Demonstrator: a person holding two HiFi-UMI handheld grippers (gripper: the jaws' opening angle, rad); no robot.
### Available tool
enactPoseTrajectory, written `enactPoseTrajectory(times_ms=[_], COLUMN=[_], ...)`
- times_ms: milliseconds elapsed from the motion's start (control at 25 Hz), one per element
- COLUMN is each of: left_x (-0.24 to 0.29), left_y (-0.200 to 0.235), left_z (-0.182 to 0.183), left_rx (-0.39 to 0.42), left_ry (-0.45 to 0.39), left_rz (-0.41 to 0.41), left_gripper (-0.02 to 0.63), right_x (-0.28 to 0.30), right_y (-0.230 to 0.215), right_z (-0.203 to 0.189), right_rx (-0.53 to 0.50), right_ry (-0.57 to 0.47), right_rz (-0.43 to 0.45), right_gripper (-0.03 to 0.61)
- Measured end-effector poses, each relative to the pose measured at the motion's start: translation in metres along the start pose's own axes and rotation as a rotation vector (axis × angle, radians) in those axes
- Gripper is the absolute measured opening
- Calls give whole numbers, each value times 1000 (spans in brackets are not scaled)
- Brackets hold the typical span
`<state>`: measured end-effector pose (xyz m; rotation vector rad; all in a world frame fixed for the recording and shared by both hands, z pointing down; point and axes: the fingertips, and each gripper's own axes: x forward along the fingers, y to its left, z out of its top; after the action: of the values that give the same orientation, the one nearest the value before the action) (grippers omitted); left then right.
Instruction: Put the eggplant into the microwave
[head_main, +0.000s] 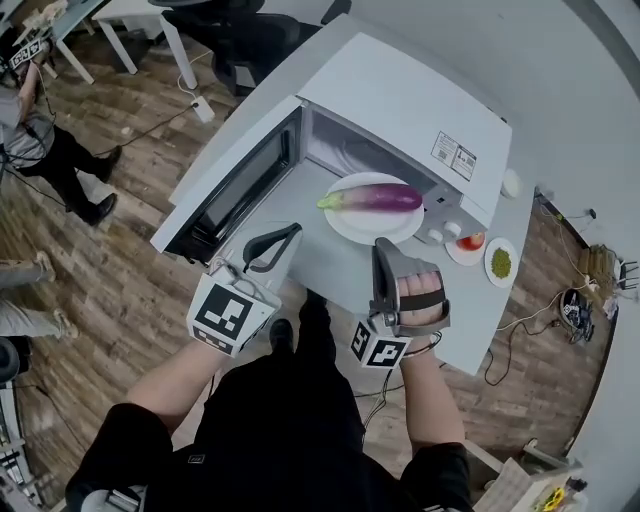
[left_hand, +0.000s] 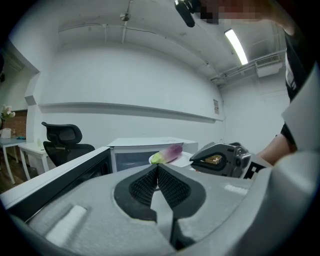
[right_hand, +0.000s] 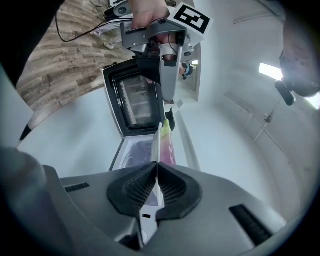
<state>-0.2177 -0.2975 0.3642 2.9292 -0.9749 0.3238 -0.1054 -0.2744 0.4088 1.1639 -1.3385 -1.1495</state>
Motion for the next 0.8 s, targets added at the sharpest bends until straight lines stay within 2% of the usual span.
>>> enactPoseTrajectory(times_ms=[440, 800], left_x=[33, 63], left_y=[17, 34], left_z=[-45, -64], left_rx=[-2, -17], left_ry=[4, 23], left_rz=[-55, -48], left_gripper=[9, 9], right_x=[51, 88], right_y=[49, 81], right_z=[-18, -28], right_rx=[-33, -5], right_ry=[49, 84], right_rz=[-18, 12], right_gripper=[25, 23])
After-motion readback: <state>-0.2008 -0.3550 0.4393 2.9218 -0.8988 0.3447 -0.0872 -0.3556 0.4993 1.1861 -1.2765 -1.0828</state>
